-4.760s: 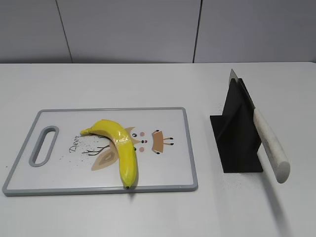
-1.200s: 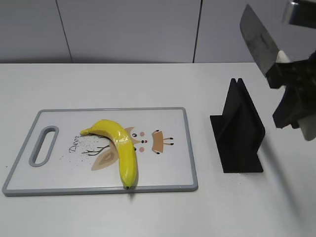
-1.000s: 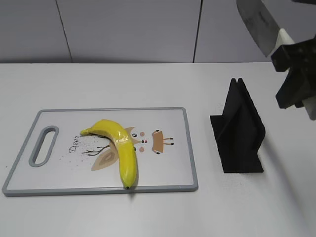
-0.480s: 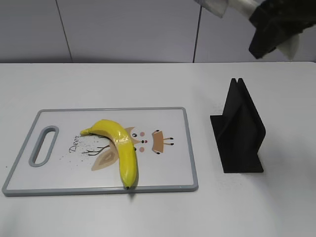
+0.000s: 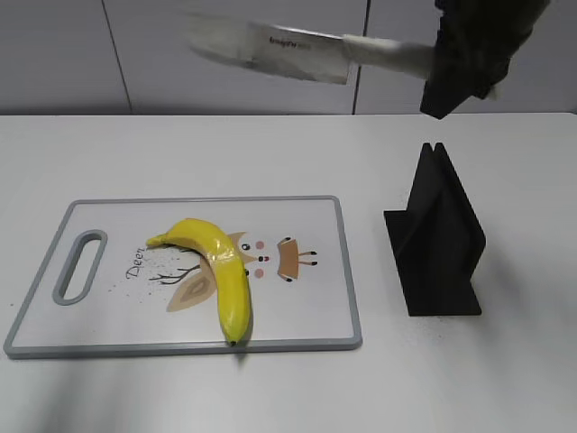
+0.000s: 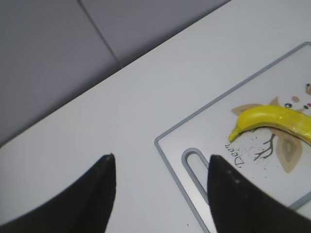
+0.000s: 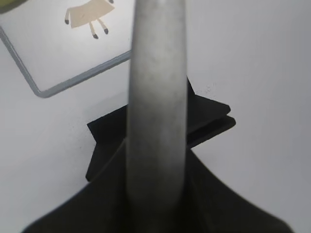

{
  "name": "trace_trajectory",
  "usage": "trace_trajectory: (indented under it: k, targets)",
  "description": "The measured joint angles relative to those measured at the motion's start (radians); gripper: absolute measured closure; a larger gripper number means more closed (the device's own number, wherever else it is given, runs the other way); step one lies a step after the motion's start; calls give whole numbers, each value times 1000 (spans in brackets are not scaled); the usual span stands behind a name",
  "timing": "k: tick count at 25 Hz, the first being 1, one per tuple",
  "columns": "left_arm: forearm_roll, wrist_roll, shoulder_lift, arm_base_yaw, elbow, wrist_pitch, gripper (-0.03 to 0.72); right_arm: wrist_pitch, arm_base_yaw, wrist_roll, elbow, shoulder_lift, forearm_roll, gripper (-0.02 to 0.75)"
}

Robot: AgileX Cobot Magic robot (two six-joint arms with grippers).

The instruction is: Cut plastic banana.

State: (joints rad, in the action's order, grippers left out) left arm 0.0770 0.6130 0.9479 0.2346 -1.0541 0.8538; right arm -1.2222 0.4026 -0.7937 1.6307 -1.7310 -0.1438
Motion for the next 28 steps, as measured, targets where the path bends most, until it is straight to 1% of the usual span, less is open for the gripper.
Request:
trace_trajectory:
  k: [4,8,10,14,19,21,28]
  targets:
    - [-16,127,146,130,-120,75,105,0,0,-180,5,-13,-37,545]
    - [-26,193,301,218,-242,159,105,0,0,-276,6,-40,-60,545]
    - [-27,222,363,245,-291,189,105,1,0,-323,6,-58,-73,545]
    - [-15,294,465,273,-353,244,105,1,0,-389,7,-90,-114,545]
    - [36,377,549,275,-358,262,105,1,0,-459,8,-119,-173,545]
    - [53,391,572,275,-358,261,105,2,0,-467,13,-137,-194,545]
    - [54,402,653,275,-361,248,105,3,0,-530,22,-163,-273,545]
